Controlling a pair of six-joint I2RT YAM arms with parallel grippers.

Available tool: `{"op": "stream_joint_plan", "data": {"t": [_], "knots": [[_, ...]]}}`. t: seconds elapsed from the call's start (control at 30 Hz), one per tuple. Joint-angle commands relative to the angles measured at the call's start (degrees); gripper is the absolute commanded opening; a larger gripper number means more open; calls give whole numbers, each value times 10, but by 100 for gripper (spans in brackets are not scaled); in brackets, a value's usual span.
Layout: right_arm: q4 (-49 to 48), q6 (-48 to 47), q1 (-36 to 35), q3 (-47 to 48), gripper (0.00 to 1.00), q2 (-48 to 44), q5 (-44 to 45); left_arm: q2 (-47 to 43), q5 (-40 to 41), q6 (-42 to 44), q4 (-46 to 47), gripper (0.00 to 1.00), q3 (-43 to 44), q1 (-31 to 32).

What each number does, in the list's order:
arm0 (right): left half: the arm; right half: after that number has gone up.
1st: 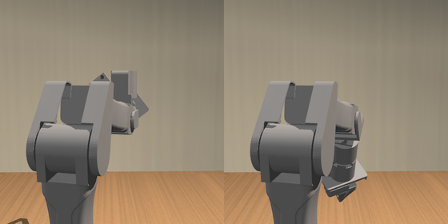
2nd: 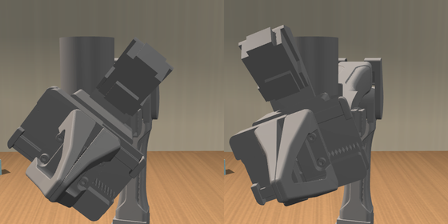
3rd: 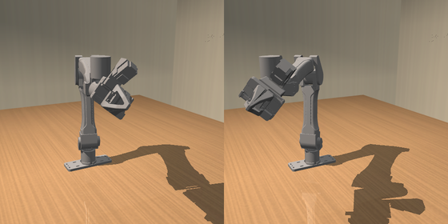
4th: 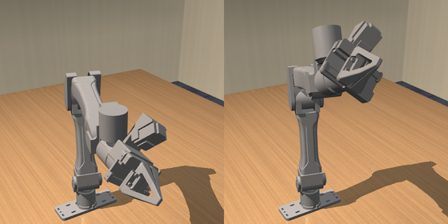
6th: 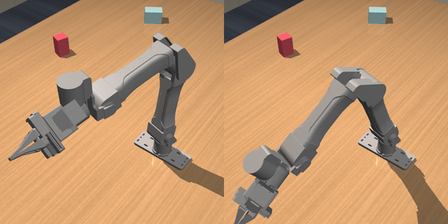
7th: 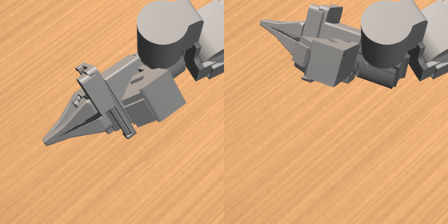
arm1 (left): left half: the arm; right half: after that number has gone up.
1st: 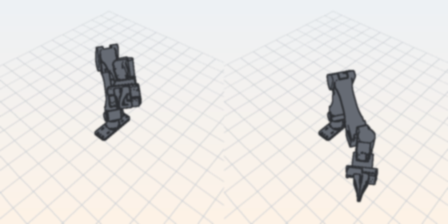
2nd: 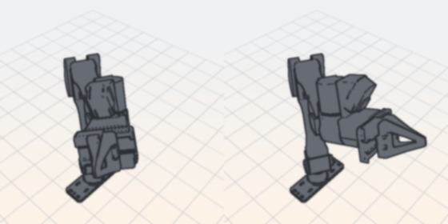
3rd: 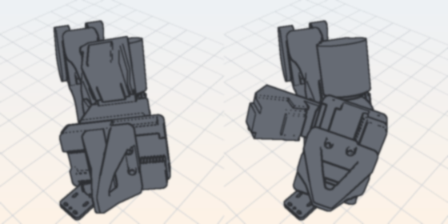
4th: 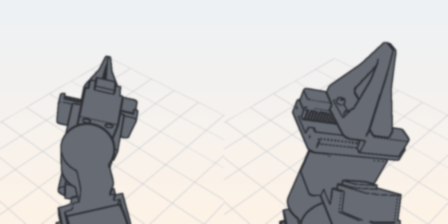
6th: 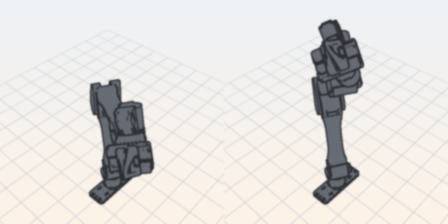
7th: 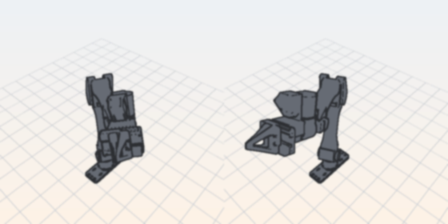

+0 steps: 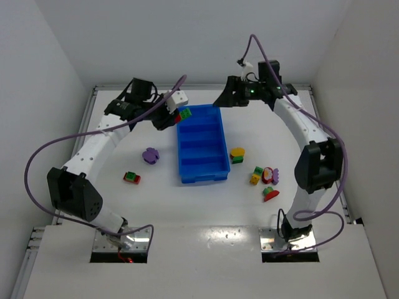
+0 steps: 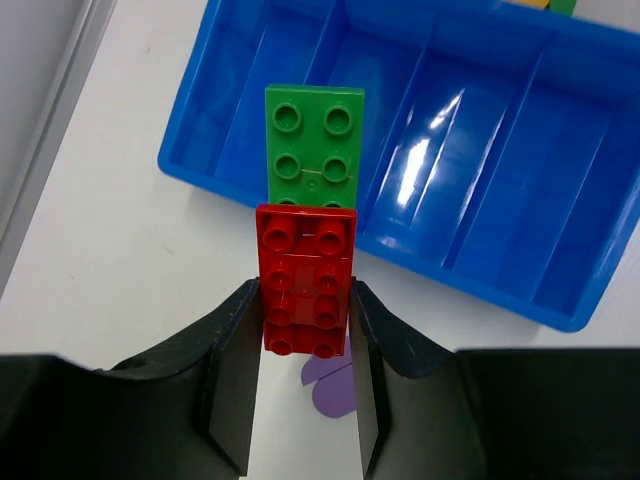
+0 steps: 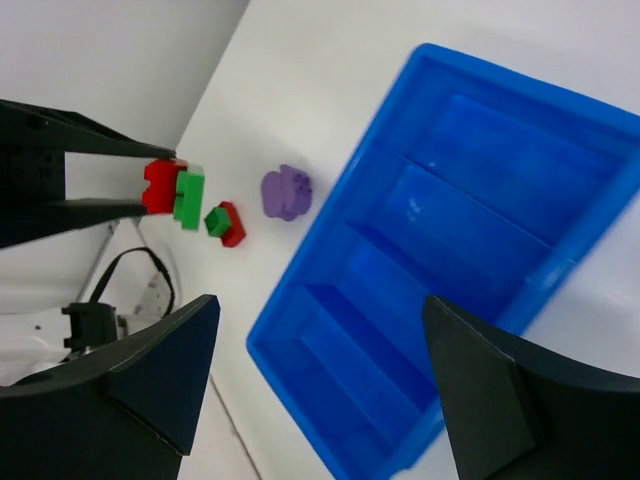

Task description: Sort the legos into containers by color

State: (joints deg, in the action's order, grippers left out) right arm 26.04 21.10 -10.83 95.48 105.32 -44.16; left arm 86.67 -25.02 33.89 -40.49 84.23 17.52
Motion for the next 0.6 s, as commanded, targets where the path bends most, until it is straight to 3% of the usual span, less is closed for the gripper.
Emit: {"op": "stream_joint_plan", "data": {"t": [0.0, 0.3, 0.57], "knots": [[-39, 46, -27, 30, 82, 25, 4, -18, 8, -35, 16, 0, 34, 21], [-58, 69, -70, 60, 72, 51, -10, -12, 18, -40, 16, 0, 45, 45], [-87, 86, -96, 66, 70, 51, -51, -5, 18, -35, 21, 0, 45, 57]]}}
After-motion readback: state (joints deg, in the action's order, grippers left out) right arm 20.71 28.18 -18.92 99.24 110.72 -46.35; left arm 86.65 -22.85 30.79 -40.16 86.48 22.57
